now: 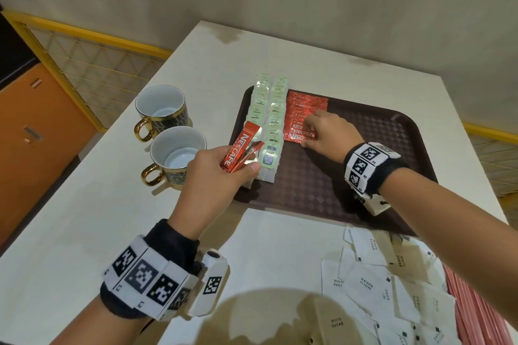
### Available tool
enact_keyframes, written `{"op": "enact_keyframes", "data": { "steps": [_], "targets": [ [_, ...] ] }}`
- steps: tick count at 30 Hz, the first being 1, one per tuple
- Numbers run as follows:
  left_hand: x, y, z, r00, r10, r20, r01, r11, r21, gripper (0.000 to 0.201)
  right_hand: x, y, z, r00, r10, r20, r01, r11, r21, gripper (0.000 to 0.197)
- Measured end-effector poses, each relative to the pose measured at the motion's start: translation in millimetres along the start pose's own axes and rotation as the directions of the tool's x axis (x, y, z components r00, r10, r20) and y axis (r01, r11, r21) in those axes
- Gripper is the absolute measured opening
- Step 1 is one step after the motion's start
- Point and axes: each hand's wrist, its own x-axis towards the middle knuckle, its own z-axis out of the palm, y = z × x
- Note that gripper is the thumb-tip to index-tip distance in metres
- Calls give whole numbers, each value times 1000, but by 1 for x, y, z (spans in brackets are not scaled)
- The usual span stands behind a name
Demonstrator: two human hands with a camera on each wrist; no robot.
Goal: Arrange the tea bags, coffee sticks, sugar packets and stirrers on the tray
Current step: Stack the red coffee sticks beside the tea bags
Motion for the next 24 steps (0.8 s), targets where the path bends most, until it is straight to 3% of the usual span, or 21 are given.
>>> {"op": "enact_keyframes", "data": {
  "steps": [7, 15, 24],
  "targets": [
    [-1, 0, 0, 1000, 0, -21, 1, 1000, 15, 33, 3, -2, -1, 1000, 21, -12, -21, 999, 39, 27],
    [-4, 0, -3, 999, -12, -34, 12, 1000, -6, 32, 8, -1, -3, 998, 59, 18, -60, 990, 130, 34],
    [-3, -1, -6, 998, -24, 50, 30, 993, -112, 19, 14, -7, -1, 996, 90, 9, -91, 983, 159, 36]
  ]
}}
